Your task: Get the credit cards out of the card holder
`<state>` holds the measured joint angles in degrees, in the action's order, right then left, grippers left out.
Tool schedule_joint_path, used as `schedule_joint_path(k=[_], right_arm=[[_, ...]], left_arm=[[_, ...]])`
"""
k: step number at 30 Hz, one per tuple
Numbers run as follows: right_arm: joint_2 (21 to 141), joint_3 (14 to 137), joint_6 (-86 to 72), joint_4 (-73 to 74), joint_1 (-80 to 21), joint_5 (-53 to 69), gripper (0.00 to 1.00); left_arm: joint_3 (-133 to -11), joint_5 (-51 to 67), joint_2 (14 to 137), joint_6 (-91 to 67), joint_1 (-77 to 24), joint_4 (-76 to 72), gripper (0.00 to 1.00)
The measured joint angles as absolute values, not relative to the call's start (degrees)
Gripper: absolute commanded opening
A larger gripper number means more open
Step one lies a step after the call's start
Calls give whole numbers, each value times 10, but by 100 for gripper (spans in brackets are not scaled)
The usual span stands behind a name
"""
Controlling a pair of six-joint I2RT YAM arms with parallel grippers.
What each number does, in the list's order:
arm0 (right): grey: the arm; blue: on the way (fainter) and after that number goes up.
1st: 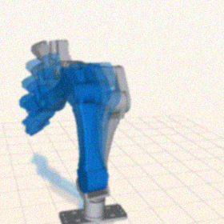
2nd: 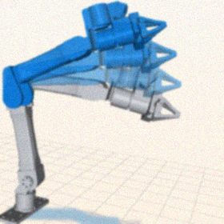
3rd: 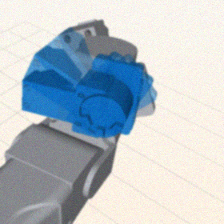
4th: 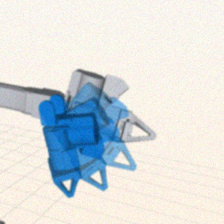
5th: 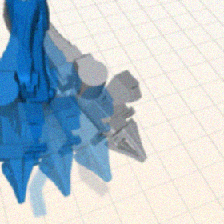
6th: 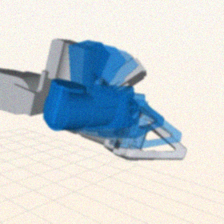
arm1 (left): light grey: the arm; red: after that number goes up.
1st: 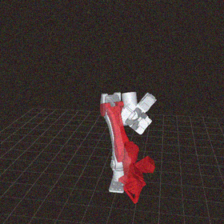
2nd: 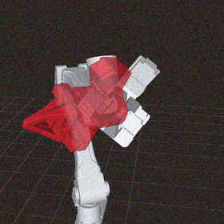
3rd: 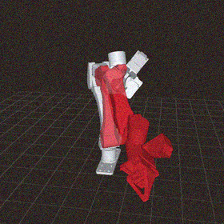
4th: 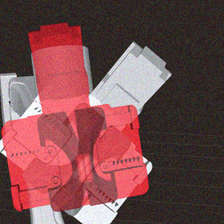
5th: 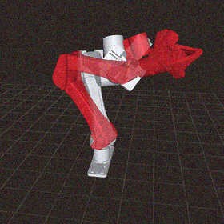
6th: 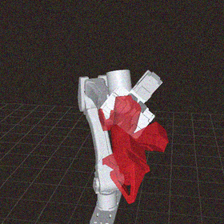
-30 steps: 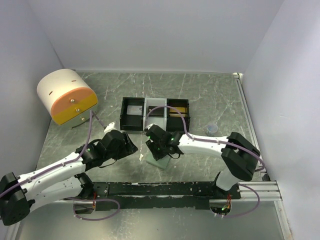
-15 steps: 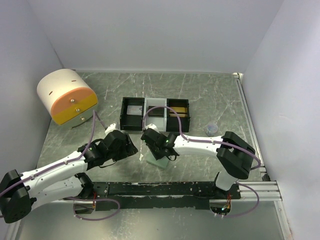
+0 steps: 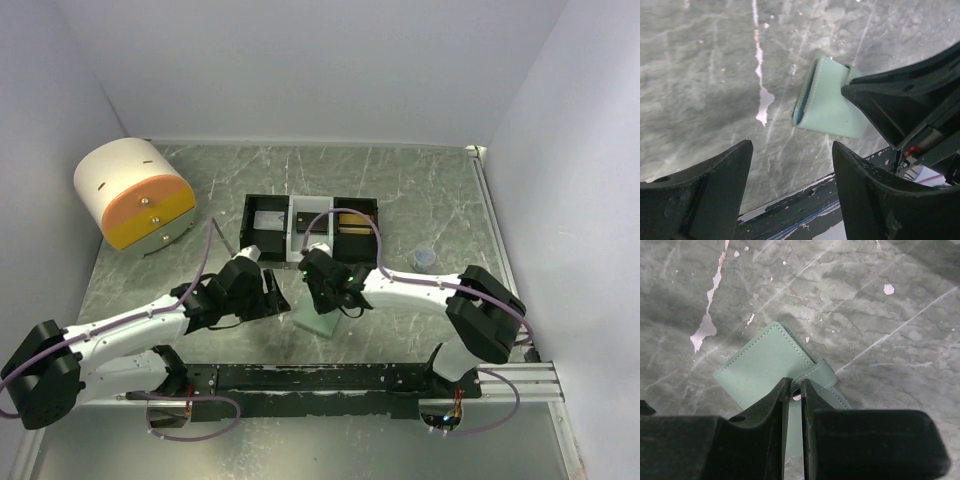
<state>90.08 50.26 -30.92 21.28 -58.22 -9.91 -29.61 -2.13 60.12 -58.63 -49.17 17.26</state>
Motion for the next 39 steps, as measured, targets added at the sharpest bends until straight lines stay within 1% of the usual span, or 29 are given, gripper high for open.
schedule_joint_path(k=[9,17,25,29,34,39], right_arm=[[855,416,-351,108,-465,83,0],[852,391,-372,70,-432,145,0],[839,394,-362,94,-421,141,1],[836,416,-331,140,-417,99,10],[836,442,-275,184,-416,56,20],[836,452,-228,205,-416,54,23]], left_arm=[[-302,46,694,-576,-510,97,70],[-337,53,788,-583,-539,72,65],[-363,48,834,-590,-543,69,58],[-380,37,850,-589,-544,78,56],[-391,28,858,-588,-545,91,55],[-393,27,859,-587,-546,94,55]])
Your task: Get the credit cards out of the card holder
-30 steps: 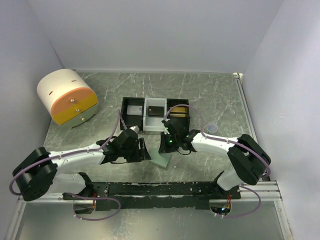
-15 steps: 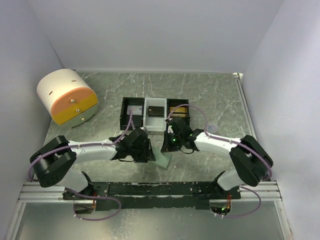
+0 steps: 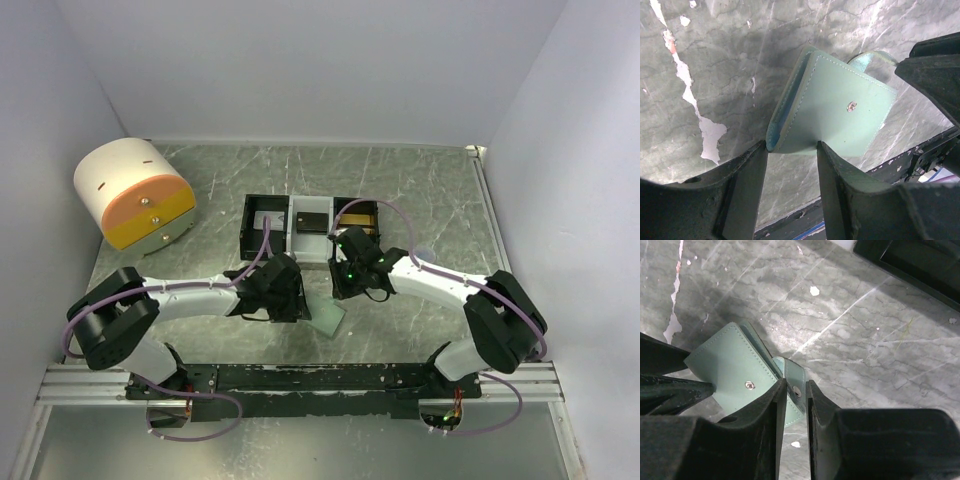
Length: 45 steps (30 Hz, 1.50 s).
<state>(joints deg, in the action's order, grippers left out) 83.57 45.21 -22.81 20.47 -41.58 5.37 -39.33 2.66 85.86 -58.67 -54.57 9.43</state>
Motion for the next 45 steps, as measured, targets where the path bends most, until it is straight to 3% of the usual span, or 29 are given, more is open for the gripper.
schedule_joint_path(k=[17,19,26,29,38,45], right_arm=[[867,465,-171,204,-417,79,29],[871,470,-164,204,-418,79,27],[883,486,-140,202,-425,81,6],[883,487,-140,201,-429,76,0],[809,477,-218,210,-428,40,0],[743,441,-312,189,-425,76,0]], left_arm=[[-402,25,864,-581,-546,103,55],[-402,25,864,-580,-546,104,55],[-404,19,864,-580,-546,108,55],[-404,14,863,-580,-546,110,60],[-404,-47,788,-584,-546,147,83],[-386,-110,683,-601,-546,175,93]])
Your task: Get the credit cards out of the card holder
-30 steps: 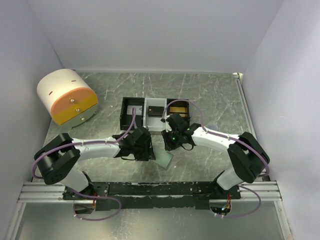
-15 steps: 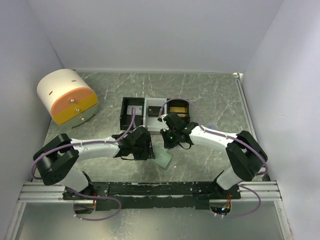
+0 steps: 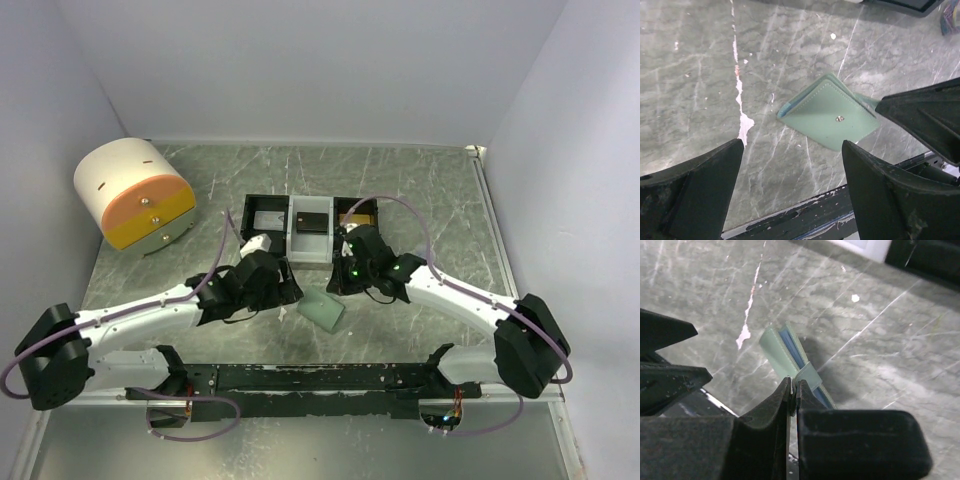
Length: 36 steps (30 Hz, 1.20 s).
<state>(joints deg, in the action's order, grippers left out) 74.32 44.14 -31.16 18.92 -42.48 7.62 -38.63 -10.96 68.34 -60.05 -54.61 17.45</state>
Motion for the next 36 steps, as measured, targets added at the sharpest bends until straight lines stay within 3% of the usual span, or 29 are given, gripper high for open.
schedule_joint_path(k=[9,18,36], right_arm=[[727,419,-399,166,-425,112,0],[685,382,-469,123,-425,133,0],[597,285,-575,7,-430,172,0]], left_arm=[[-365,-127,648,-608,-546,187,92],[-321,-55,672,-627,-546,103,88],[-330,-32,689,-629,-546,58,90]])
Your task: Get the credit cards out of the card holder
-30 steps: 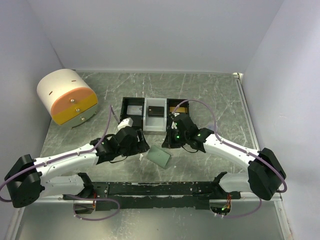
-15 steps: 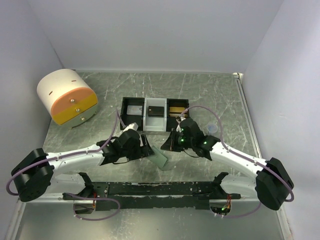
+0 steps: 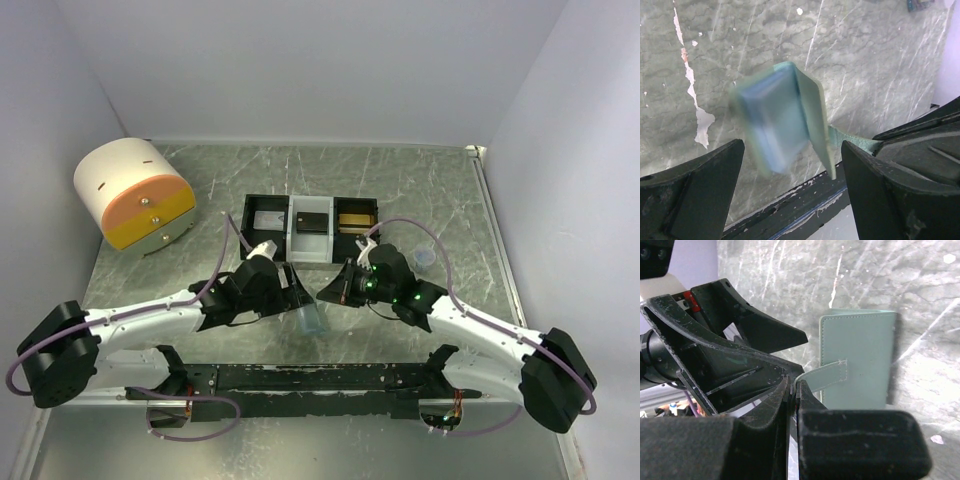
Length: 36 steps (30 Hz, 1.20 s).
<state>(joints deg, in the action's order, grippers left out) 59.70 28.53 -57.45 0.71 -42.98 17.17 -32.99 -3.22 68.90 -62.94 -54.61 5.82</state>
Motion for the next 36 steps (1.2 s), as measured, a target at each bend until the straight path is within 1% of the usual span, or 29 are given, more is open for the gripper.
schedule_joint_path(k=[8,14,18,23,29,32,36], right_arm=[[629,285,-579,-23,-434,189,0],[637,294,-574,-33,-435,202,0],[663,321,-566,-42,-435,229,0],[674,322,-581,-96,-435,267,0],[673,303,-621,-154,-434,289,0],[663,295,-630,-137,-419,274,0],[654,267,-630,-109,-350,271,0]], left_arm=[[-319,-45,674,-641,-546,69,84],[-328,-89,665,-649,-546,142,86],[-330,-129,611,-659,-546,183,88],[-331,-166,545,-672,-539,222,89],[-332,-170,533,-673,-501,263,89],[-332,-163,530,-667,-488,266,89],[-329,-143,526,-653,-482,248,89]])
